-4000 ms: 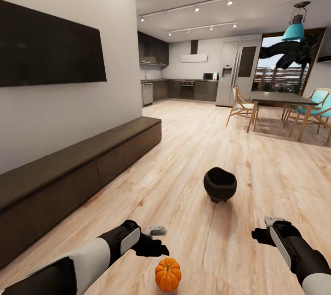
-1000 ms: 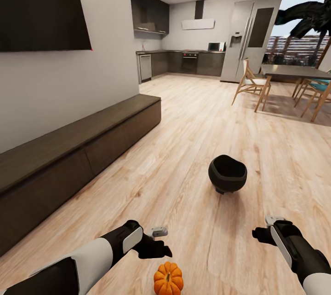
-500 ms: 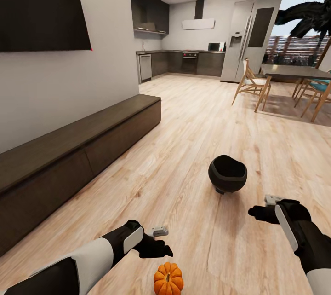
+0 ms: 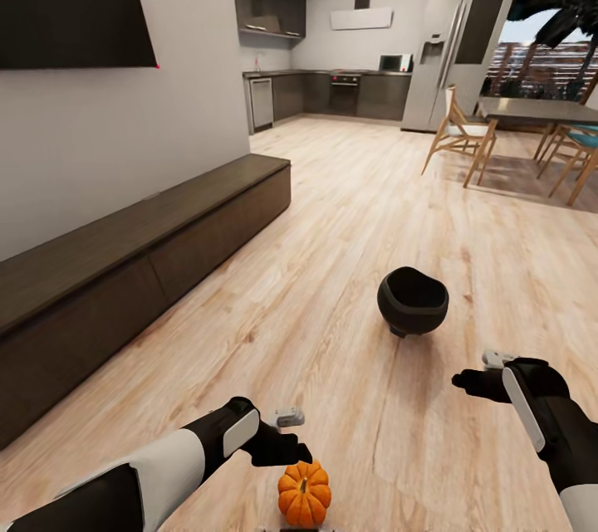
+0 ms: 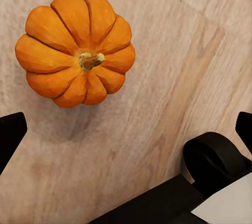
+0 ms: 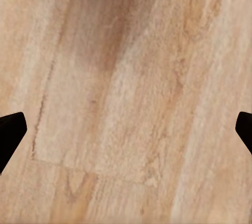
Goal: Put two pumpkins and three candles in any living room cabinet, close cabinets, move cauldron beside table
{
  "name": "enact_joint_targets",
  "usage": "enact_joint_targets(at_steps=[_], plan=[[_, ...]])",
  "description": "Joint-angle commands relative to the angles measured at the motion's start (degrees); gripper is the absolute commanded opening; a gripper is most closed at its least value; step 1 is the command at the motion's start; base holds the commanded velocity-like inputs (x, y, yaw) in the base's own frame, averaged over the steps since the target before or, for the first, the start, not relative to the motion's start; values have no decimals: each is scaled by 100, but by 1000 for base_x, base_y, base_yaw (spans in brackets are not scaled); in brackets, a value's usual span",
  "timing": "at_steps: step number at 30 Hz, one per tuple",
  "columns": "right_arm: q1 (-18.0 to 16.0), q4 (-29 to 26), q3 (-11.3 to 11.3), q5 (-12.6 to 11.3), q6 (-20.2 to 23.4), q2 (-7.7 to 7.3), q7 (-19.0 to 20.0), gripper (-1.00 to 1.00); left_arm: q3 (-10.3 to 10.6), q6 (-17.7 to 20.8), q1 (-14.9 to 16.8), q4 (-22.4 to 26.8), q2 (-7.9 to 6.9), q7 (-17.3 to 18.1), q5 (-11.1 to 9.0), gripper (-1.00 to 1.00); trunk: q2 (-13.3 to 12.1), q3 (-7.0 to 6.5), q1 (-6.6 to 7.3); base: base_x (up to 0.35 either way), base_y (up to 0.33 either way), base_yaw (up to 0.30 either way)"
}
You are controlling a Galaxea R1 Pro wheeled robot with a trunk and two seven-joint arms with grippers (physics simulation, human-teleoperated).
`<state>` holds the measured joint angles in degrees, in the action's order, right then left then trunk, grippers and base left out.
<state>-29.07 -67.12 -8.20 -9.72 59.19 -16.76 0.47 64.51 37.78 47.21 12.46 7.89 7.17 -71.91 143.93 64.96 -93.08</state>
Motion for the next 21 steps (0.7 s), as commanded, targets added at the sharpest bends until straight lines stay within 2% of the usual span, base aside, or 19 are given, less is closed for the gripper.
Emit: enact_joint_targets(at_steps=[1, 7, 13, 21], plan=[[-2, -4, -5, -12, 23, -2, 5, 100, 18, 8, 4, -6, 2, 39, 19, 100, 4, 28, -1, 0, 0, 0], [-2, -3, -6, -12, 23, -2, 5, 100, 18, 10, 5, -6, 7, 46, 23, 100, 12, 161, -17, 0, 0, 0], [-2, -1, -6, -12, 19, -2, 5, 100, 18, -37, 4, -6, 10, 21, 34, 100, 12, 161, -17, 8, 0, 0], [-2, 5, -6, -12, 14, -2, 5, 100, 38, -56, 6, -4, 54, -134, 43, 100, 12, 161, -17, 186, 0, 0]])
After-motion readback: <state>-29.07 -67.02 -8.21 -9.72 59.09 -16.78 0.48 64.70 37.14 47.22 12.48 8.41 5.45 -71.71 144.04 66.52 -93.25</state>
